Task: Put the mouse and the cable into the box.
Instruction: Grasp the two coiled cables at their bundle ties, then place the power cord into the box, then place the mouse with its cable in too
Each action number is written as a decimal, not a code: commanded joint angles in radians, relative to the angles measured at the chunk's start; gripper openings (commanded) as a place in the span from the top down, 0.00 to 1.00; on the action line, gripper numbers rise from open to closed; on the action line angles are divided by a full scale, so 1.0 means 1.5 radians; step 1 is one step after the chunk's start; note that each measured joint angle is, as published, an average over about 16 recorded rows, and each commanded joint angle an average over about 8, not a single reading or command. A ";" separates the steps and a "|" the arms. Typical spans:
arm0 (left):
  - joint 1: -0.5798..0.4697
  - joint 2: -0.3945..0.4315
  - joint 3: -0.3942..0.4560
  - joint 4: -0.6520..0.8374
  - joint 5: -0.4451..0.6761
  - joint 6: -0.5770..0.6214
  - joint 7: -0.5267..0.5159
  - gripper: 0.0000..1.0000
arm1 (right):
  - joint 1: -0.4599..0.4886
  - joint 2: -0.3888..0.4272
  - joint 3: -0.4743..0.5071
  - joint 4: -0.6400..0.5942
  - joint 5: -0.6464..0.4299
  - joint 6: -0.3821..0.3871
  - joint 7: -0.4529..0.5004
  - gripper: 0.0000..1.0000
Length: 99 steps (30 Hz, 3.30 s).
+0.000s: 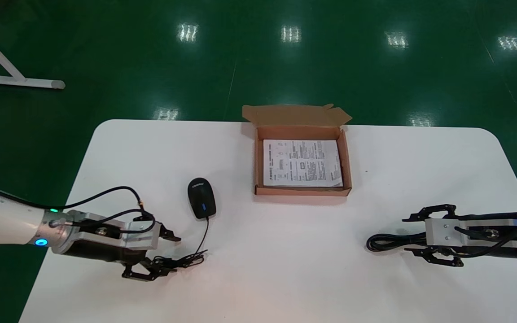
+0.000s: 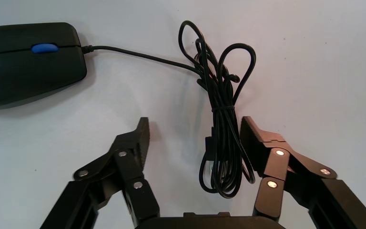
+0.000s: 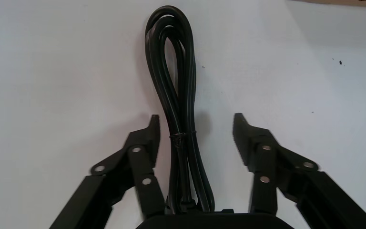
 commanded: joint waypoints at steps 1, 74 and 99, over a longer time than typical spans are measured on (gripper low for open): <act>0.000 0.000 0.000 0.000 0.000 0.001 0.000 1.00 | 0.000 0.000 0.000 0.000 0.000 0.000 0.000 1.00; -0.301 0.005 -0.093 -0.071 -0.127 0.097 0.086 1.00 | 0.063 -0.254 0.029 0.017 0.047 0.168 -0.137 0.00; -0.165 0.135 -0.114 0.013 -0.159 -0.089 0.135 1.00 | 0.174 -0.070 0.051 -0.037 0.079 0.119 -0.045 0.00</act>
